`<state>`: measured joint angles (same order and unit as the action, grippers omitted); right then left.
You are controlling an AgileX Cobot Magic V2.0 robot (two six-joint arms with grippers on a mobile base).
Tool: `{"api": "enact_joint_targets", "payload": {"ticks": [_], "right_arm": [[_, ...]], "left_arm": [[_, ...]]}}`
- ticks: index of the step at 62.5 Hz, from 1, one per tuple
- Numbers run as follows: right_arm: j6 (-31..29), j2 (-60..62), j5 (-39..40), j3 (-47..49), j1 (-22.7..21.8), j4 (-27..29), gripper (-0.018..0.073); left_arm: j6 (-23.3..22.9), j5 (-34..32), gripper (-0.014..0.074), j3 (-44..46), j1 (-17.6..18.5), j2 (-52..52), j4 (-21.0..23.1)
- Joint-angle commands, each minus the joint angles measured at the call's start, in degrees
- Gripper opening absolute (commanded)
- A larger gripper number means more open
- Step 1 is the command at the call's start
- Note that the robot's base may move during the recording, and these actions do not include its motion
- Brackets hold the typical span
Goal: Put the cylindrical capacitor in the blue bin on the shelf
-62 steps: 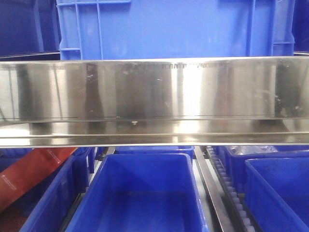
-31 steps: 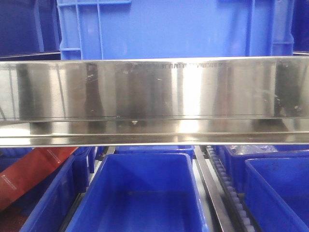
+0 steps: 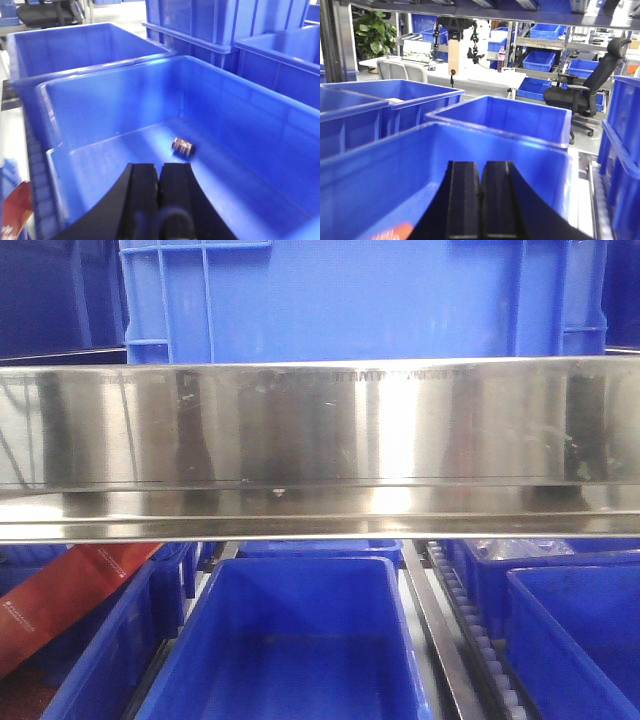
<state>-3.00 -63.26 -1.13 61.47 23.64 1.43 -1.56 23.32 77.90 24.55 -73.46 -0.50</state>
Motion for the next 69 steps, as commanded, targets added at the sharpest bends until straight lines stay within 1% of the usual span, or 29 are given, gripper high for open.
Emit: {"api": "enact_joint_targets", "payload": {"ticks": [1,5,12,21,26,34,40,51,69], "right_arm": [[-0.19,3.32,2.98,-4.45,-0.11,0.08,-0.0166],[-0.19,6.4,4.45,-9.06,-0.11,0.08,-0.0166],[-0.19,12.9,4.67,-16.86,-0.11,0.08,-0.0166],[-0.19,22.49,4.67,-25.62,-0.11,0.08,-0.0166],[-0.19,27.94,4.67,-29.75,-0.11,0.08,-0.0166],[-0.19,36.6,4.56,-35.6,-0.11,0.08,-0.0166],[-0.19,41.12,4.43,-38.22,-0.11,0.08,-0.0166],[-0.19,45.81,1.92,-38.66,-0.11,0.08,-0.0166],[-0.19,46.54,2.02,-38.66,-0.11,0.08,-0.0166]], "left_arm": [[-0.56,-3.2,-0.0111,-3.64,-0.48,2.76,0.01],[-0.75,-6.4,-0.0111,-8.34,-0.89,5.27,0.5],[-2.05,-13.73,-0.0111,-18.34,-0.89,11.68,0.9],[-2.05,-22.29,-0.0111,-32.25,-0.89,21.02,3.16],[-2.05,-24.32,-0.0111,-39.27,-0.89,26.45,3.21],[-2.05,-24.32,-0.0111,-47.71,-0.89,36.03,3.21],[-2.05,-24.42,-0.0111,-51.1,-0.89,42.25,3.21],[-2.05,-24.29,-0.0111,-53.61,-0.89,48.51,3.21],[-2.05,-24.42,-0.0111,-53.66,-0.89,50.96,3.21]]}}
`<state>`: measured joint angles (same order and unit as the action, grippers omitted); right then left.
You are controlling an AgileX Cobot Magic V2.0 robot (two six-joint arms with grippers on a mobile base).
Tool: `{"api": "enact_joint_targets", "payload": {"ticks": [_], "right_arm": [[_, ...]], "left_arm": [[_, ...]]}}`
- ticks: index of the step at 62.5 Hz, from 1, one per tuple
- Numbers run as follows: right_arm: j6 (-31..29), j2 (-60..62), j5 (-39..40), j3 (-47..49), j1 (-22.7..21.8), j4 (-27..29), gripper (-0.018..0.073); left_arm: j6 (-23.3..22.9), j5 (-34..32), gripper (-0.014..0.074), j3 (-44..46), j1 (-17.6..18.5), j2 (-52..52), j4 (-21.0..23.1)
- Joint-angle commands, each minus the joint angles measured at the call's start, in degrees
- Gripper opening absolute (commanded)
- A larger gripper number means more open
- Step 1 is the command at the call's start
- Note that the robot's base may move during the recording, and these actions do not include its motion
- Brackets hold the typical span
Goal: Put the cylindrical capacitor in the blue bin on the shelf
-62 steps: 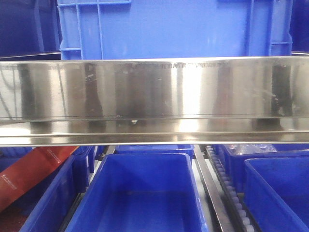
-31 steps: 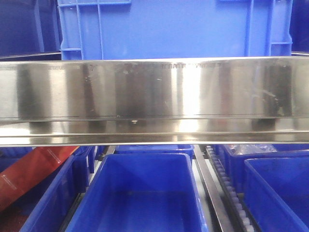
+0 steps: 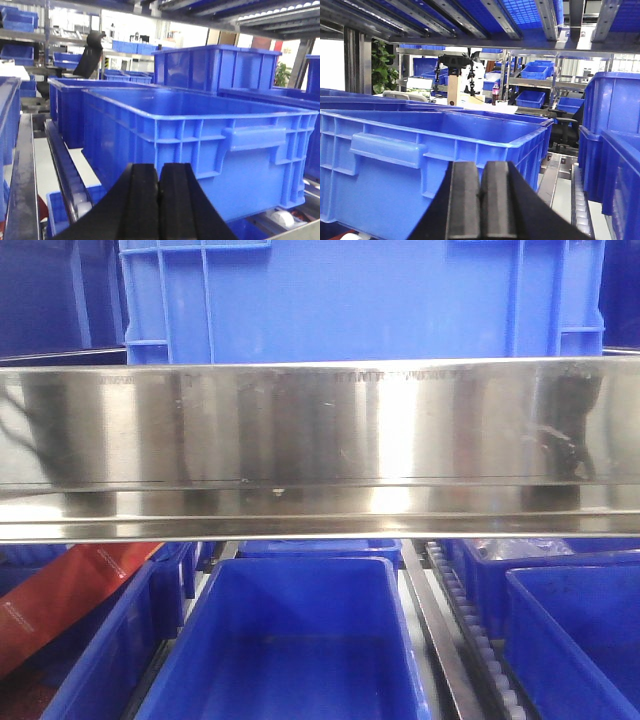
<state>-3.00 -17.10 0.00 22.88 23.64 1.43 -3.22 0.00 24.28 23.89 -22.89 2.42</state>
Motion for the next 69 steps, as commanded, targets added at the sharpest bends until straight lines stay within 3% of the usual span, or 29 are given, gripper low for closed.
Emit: {"api": "enact_joint_targets", "payload": {"ticks": [1,18,34,42,69], "right_arm": [[-0.19,0.38,0.89,-0.07,-0.11,0.08,-0.0166],[-0.19,0.72,0.0,-1.18,-1.61,-0.09,-0.0165],[-0.19,6.14,0.91,-13.33,-18.4,-0.09,-0.0163],[-0.19,8.95,3.46,-18.12,-23.25,0.29,-0.0163],[-0.19,10.38,4.33,-22.88,-23.64,0.29,-0.0163]], "left_arm": [[-0.38,-1.11,-0.0111,-0.03,-0.22,0.39,0.3],[-0.38,-1.11,-0.0111,-0.03,-0.22,0.39,0.3],[-0.38,-1.11,-0.0111,-0.03,-0.22,0.39,0.3],[-0.38,-1.11,-0.0111,-0.03,-0.22,0.39,0.3],[-0.38,-1.11,-0.0111,-0.03,-0.22,0.39,0.3]]}}
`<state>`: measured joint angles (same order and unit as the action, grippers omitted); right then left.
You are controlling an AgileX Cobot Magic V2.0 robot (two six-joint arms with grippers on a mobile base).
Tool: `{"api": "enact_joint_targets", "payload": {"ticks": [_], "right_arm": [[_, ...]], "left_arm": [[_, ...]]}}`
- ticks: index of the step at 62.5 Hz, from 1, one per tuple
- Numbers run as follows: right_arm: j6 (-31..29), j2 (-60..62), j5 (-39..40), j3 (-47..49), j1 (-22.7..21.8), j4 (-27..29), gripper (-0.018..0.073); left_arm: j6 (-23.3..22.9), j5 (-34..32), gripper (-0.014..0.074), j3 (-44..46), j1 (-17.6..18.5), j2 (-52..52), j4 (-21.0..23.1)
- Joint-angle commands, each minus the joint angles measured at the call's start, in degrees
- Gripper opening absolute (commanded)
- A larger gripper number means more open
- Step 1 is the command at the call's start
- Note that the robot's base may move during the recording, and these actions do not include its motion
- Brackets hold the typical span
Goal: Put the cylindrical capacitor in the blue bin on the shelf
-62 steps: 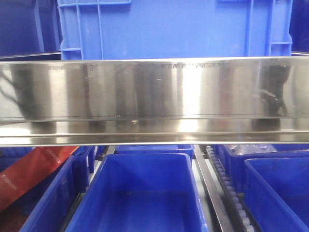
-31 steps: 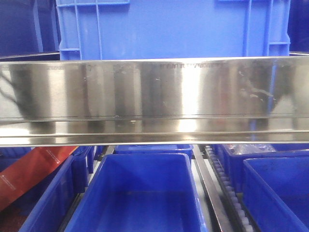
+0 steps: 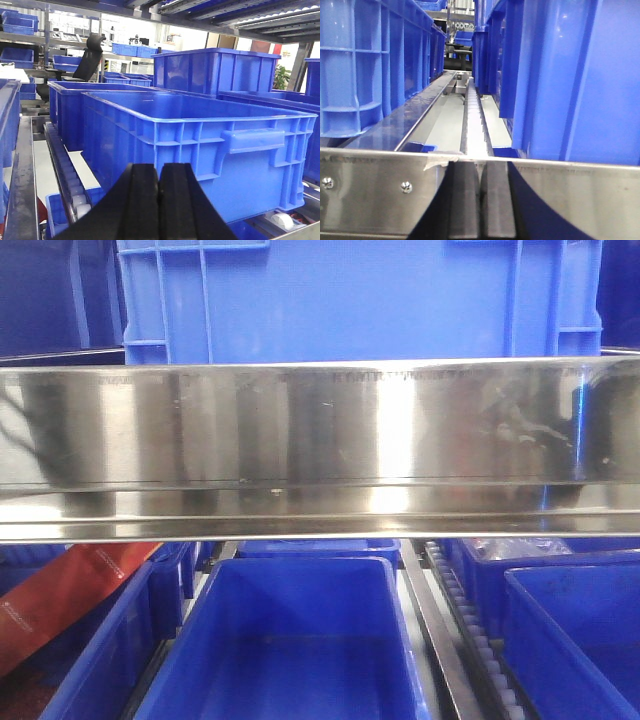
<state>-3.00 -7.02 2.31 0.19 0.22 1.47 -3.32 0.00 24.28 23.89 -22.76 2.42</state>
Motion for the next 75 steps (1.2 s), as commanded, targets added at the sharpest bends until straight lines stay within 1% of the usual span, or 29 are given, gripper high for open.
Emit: {"api": "enact_joint_targets", "payload": {"ticks": [1,31,38,41,44,46,51,55,56,60,67,72,75], "right_arm": [[-0.19,0.3,2.02,-0.19,-0.22,0.25,-0.0163],[-0.19,0.3,2.02,-0.19,-0.22,0.25,-0.0163],[-0.19,0.3,2.02,-0.19,-0.22,0.25,-0.0163],[-0.19,0.3,2.02,-0.19,-0.22,0.25,-0.0163],[-0.19,0.3,2.02,-0.19,-0.22,0.25,-0.0163],[-0.19,0.3,2.02,-0.19,-0.22,0.25,-0.0163],[-0.19,0.3,2.02,-0.19,-0.22,0.25,-0.0163],[-0.19,0.3,2.02,-0.19,-0.22,0.25,-0.0163],[-0.19,0.3,2.02,-0.19,-0.22,0.25,-0.0163],[-0.19,0.3,2.02,-0.19,-0.22,0.25,-0.0163],[-0.19,0.3,2.02,-0.19,-0.22,0.25,-0.0163],[-0.19,0.3,2.02,-0.19,-0.22,0.25,-0.0163],[-0.19,0.3,2.02,-0.19,-0.22,0.25,-0.0163]], "left_arm": [[-0.28,-1.11,-0.0111,-0.03,-0.22,0.26,0.3],[-0.28,-1.11,-0.0111,-0.03,-0.22,0.26,0.3],[0.34,-0.88,-0.0111,-0.61,-0.45,1.58,-2.91],[0.34,0.95,-0.0111,-1.3,-1.72,3.34,-4.76],[0.34,2.59,-0.0111,-2.4,-3.78,5.9,-5.26],[0.34,3.41,-0.0111,-3.68,-6.25,7.84,-6.04],[0.34,5.47,-0.0111,-7.01,-13.12,12.4,-6.05],[0.34,5.58,-0.0111,-9.33,-17.54,15.76,-6.05],[0.34,5.44,-0.0111,-9.89,-19.13,16.39,-6.05],[0.34,4.56,-0.0111,-12.75,-23.19,18.75,-6.05],[0.34,0.94,-0.0111,-18.13,-26.76,21.67,-5.65],[0.34,-1.21,-0.0111,-21.32,-27.14,22.76,-5.65],[0.34,-1.44,-0.0111,-23.03,-27.14,22.76,-5.65]]}}
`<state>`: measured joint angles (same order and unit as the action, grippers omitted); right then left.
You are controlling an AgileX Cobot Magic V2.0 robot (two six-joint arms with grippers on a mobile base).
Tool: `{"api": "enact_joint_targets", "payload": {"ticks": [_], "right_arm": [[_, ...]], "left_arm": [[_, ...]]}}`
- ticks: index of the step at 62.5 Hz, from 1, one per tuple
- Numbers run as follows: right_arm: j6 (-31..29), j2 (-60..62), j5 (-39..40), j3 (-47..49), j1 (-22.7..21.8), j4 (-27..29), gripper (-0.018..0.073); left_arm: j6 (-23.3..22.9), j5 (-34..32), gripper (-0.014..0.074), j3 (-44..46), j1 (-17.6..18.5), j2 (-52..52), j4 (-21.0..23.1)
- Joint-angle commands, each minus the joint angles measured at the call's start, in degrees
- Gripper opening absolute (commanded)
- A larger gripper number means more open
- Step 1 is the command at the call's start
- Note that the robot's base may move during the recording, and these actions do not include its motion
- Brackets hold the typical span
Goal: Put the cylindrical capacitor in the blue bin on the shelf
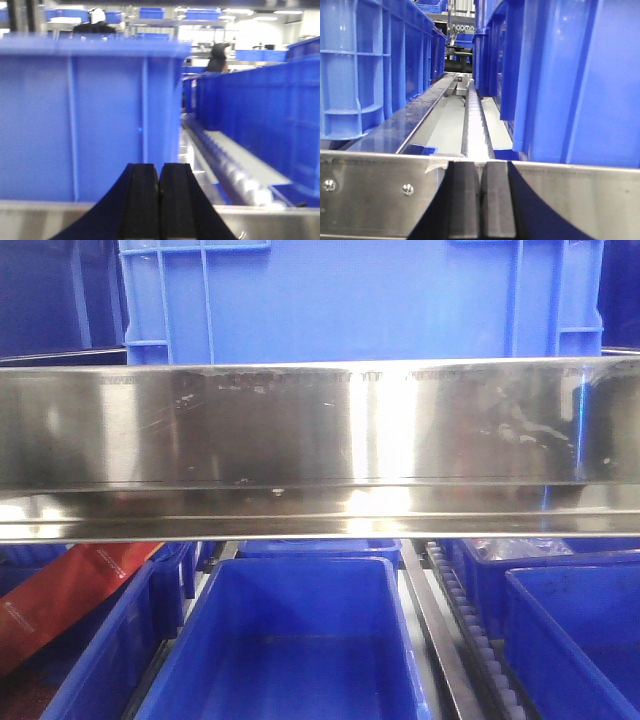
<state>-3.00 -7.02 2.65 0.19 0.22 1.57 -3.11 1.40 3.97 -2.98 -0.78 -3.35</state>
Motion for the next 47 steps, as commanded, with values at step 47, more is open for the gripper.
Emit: {"api": "enact_joint_targets", "payload": {"ticks": [47], "right_arm": [[-0.19,0.3,1.68,-0.19,-0.22,0.15,-0.0163]], "left_arm": [[0.13,-0.78,-0.0111,-3.97,-0.27,0.78,0.11]]}}
